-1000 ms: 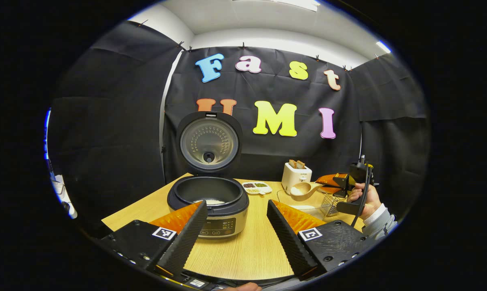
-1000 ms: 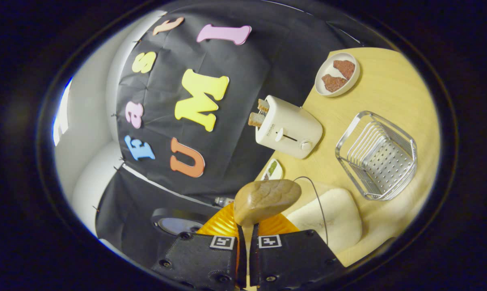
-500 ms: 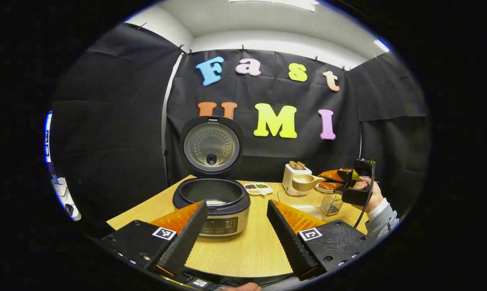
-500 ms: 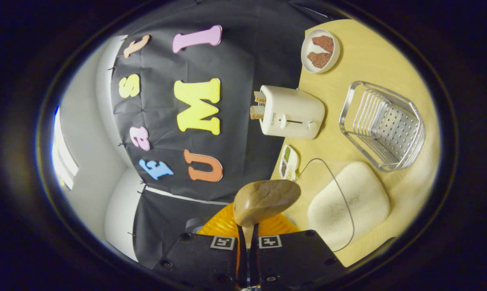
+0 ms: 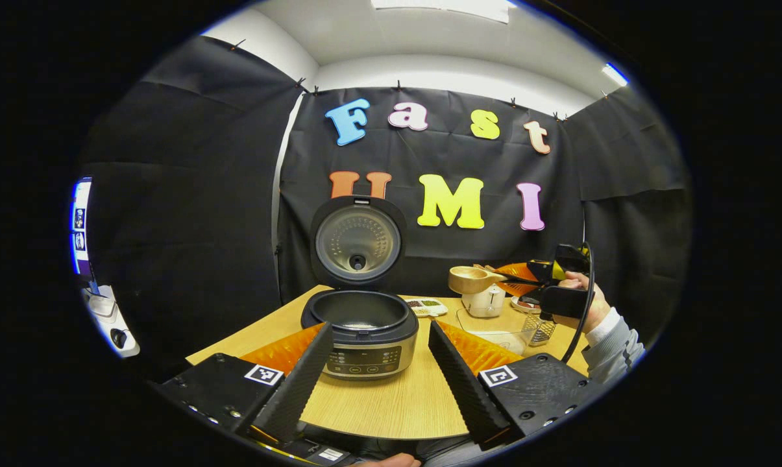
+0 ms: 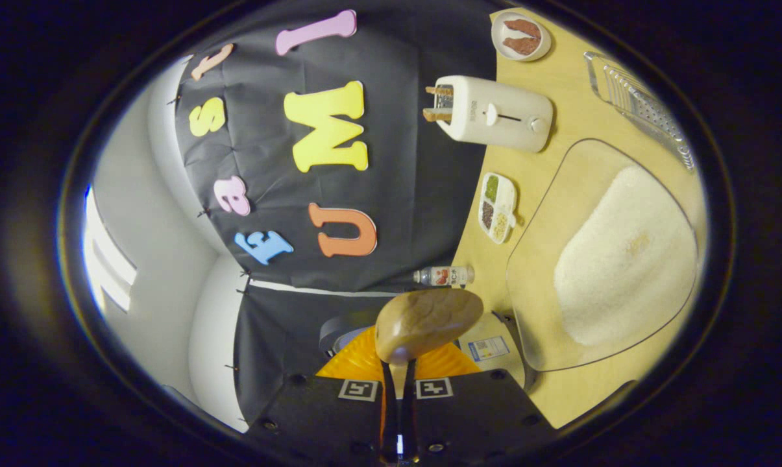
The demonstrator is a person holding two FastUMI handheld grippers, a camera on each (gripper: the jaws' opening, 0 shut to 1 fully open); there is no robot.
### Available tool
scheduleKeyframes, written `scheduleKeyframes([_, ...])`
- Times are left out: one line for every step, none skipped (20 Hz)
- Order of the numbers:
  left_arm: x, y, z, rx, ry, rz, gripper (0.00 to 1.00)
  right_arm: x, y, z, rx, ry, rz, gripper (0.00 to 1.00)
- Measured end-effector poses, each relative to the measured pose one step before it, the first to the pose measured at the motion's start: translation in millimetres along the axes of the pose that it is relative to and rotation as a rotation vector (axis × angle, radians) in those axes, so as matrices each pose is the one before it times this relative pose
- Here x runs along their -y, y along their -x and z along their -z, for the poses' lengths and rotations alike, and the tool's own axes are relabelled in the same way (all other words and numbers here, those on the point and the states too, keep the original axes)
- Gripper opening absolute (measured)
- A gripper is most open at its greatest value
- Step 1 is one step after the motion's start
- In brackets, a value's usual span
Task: Close the left gripper, press the button to open the rice cooker; take a wooden spoon from the chopstick holder with the right hand, scoop a spoonful of rice and pour it into the rice cooker, then put the wooden spoon back into the chopstick holder.
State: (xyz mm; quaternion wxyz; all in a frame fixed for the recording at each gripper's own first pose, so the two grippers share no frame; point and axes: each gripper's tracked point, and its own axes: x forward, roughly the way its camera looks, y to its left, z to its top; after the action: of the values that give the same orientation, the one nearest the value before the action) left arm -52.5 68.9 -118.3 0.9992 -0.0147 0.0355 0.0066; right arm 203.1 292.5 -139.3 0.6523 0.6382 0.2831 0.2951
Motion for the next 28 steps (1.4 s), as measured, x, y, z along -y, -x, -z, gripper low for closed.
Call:
scheduleKeyframes([-2.36,2.60,0.55,0.00145,0.00074,-0.00260,0.94,-4.79,-7.49,11.16,-0.01411,0.02482,0.00529,0.08])
scheduleKeyframes([-3.86,2.09,-0.17,0.00139,0.00119,-0.00348,0.94,-4.18,-10.09,8.69,-0.00899,0.03319,0.00637,0.07])
scheduleKeyframes([-4.48,1.06,-0.28,-0.00044,0.00124,-0.00424,0.94,-6.23,-8.99,9.90,-0.00946,0.03986,0.00893,0.07])
scheduleKeyframes([-4.43,2.09,0.29,0.00036,0.00232,-0.00494,0.94,-5.79,-11.02,10.00,-0.01717,0.05615,0.01339,0.08])
scheduleKeyframes([-3.70,1.17,1.94,-0.00176,0.00328,-0.00341,0.94,-6.32,-8.85,11.65,-0.02309,0.06051,0.01630,0.08])
scheduleKeyframes([-2.34,1.62,2.62,-0.00239,0.00364,-0.00354,0.94,-4.34,-10.78,7.37,-0.01167,0.05104,0.01800,0.08])
scheduleKeyframes([-1.63,-0.20,2.20,-0.00483,-0.00151,-0.00408,0.94,-4.32,-10.35,7.46,-0.01274,0.04904,0.01884,0.08])
scheduleKeyframes([-3.72,1.70,2.45,-0.00306,-0.00294,-0.00451,0.95,-4.53,-8.96,6.35,-0.00932,0.04290,0.01726,0.08])
scheduleKeyframes([-1.99,-1.18,2.61,-0.00261,0.00030,-0.00364,0.95,-4.44,-7.88,6.34,-0.00526,0.03701,0.01614,0.08])
scheduleKeyframes([-2.50,-1.38,2.37,-0.00266,0.00317,0.00008,0.95,-5.02,-7.73,6.17,-0.00758,0.04002,0.01195,0.08])
scheduleKeyframes([0.51,-0.46,2.03,-0.00294,0.00542,0.00363,0.94,-6.15,-5.71,7.51,-0.01129,0.04537,0.00900,0.08])
scheduleKeyframes([-0.11,0.41,1.65,-0.00212,0.00584,0.00332,0.94,-4.21,-6.20,4.91,-0.00185,0.03974,0.01069,0.08])
scheduleKeyframes([-1.13,0.13,0.87,-0.00237,0.00564,0.00109,0.94,-4.48,-3.86,3.38,0.00367,0.04060,0.01019,0.08])
scheduleKeyframes([-1.39,-0.55,2.31,-0.00154,0.00293,0.00118,0.94,-3.87,-4.52,3.61,0.00208,0.03960,0.00975,0.08])
scheduleKeyframes([-0.97,0.87,1.32,-0.00146,0.00219,0.00007,0.95,-2.75,-3.30,2.10,0.00545,0.03337,0.00741,0.08])
scheduleKeyframes([-2.61,0.17,0.29,-0.00050,0.00232,0.00028,0.94,-2.03,-3.08,2.60,0.00345,0.02852,0.00841,0.08])
scheduleKeyframes([-1.30,-0.17,1.74,-0.00343,0.00343,0.00228,0.95,-0.91,-3.29,2.73,0.00459,0.02553,0.00961,0.07])
scheduleKeyframes([-1.16,-0.09,-0.05,-0.00175,0.00285,0.00048,0.95,-0.74,-3.30,3.31,-0.00067,0.03144,0.01016,0.08])
scheduleKeyframes([-1.24,0.90,0.65,-0.00055,0.00196,-0.00138,0.95,-0.46,-1.94,1.98,0.00456,0.02955,0.01222,0.08])
scheduleKeyframes([-2.29,0.12,0.28,-0.00006,0.00172,-0.00169,0.95,-0.60,-3.47,1.17,0.00391,0.03773,0.01392,0.08])
scheduleKeyframes([-1.55,0.95,-0.06,0.00113,0.00207,-0.00220,0.95,0.02,-2.93,1.79,0.00518,0.04042,0.01530,0.07])
scheduleKeyframes([-2.35,-0.77,0.05,0.00217,-0.00084,-0.00854,0.95,0.95,-2.71,0.49,0.01390,0.02344,0.01910,0.08])
scheduleKeyframes([-4.56,0.17,0.04,0.00156,-0.01042,-0.01548,0.95,0.05,-3.07,3.92,0.00345,0.02403,0.01711,0.08])
scheduleKeyframes([-2.50,-2.64,2.20,-0.00118,-0.01361,-0.01077,0.95,-3.43,-2.75,4.35,-0.00491,0.03670,0.00776,0.08])
scheduleKeyframes([-0.95,-0.39,2.55,-0.00769,-0.01094,-0.00753,0.95,-3.13,-2.48,2.54,-0.00002,0.04274,0.00956,0.08])
scheduleKeyframes([1.07,-0.37,3.62,-0.01040,-0.00722,0.00012,0.95,-0.84,-1.71,3.63,-0.00226,0.05129,0.01685,0.08])
scheduleKeyframes([1.98,-1.14,2.84,-0.01033,-0.00511,0.00728,0.95,-0.39,-1.86,2.35,0.00736,0.05145,0.02042,0.08])
scheduleKeyframes([2.04,0.33,1.65,-0.00725,-0.00441,0.00617,0.95,-2.39,-0.87,1.04,0.01408,0.05656,0.01527,0.08])
